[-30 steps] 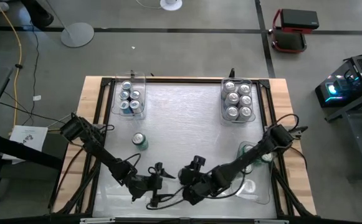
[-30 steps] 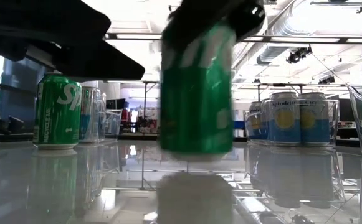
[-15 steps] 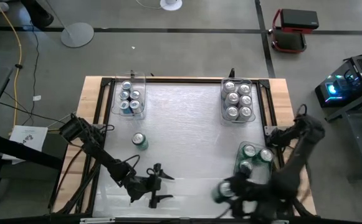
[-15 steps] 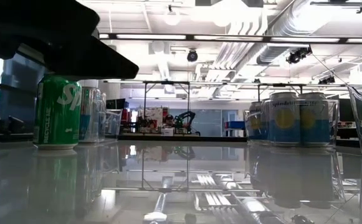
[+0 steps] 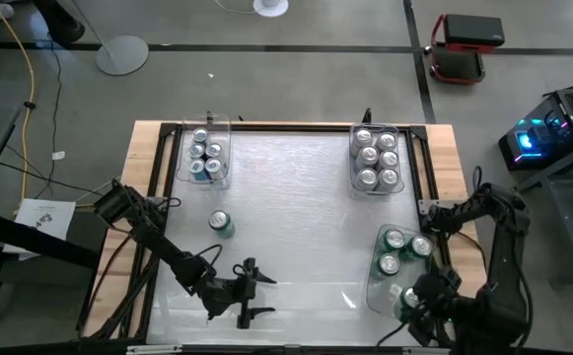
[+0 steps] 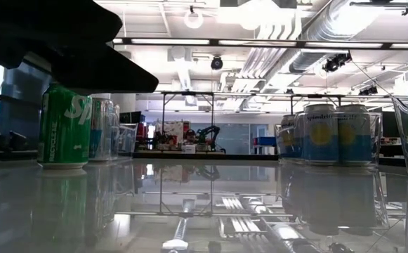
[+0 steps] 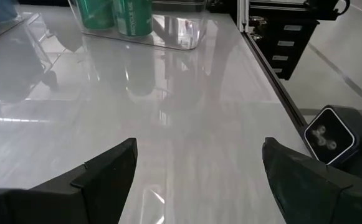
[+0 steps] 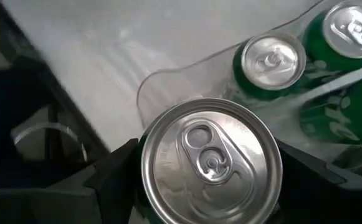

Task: Sort soda cans
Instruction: Put the green soda can into the bottom transparent bin

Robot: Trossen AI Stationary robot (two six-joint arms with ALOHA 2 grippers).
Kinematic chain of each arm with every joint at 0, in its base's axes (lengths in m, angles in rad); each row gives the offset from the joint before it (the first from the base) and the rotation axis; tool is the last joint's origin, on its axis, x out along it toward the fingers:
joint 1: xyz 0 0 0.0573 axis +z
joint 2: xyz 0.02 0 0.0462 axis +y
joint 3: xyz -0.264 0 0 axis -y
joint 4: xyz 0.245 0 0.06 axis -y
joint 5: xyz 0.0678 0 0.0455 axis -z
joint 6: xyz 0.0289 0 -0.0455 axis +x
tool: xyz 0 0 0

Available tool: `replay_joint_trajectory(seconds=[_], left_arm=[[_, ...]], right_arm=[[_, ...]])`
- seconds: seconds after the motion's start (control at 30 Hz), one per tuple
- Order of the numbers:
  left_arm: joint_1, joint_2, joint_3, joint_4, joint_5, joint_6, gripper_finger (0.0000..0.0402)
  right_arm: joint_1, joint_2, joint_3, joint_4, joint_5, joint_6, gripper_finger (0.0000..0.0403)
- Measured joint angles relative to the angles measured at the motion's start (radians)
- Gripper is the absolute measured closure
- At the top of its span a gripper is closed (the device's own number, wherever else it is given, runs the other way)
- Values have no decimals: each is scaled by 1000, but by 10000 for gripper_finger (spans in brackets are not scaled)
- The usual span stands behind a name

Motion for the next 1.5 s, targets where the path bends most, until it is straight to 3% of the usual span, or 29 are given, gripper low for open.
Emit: replay_joint_trajectory(seconds=[0.07, 0.33, 0.87, 0.97, 1.2, 1.5], left_arm=[[3, 0, 0, 2, 1, -2, 78], [9, 0, 0, 2, 10, -3, 78], [9, 0, 0, 2, 12, -13, 78], [9, 0, 0, 2, 12, -20, 78], [9, 0, -1, 2, 12, -21, 78], [9, 0, -1, 2, 11, -28, 78]], right_arm=[[12, 2, -39, -1, 20, 45, 114], [14, 7, -248, 2, -60, 129, 114], [14, 7, -455, 53, -43, 163, 114], [14, 4, -470, 68, -43, 169, 109], [14, -15, -471, 75, -162, 174, 32], [11, -27, -373, -4, -130, 126, 24]])
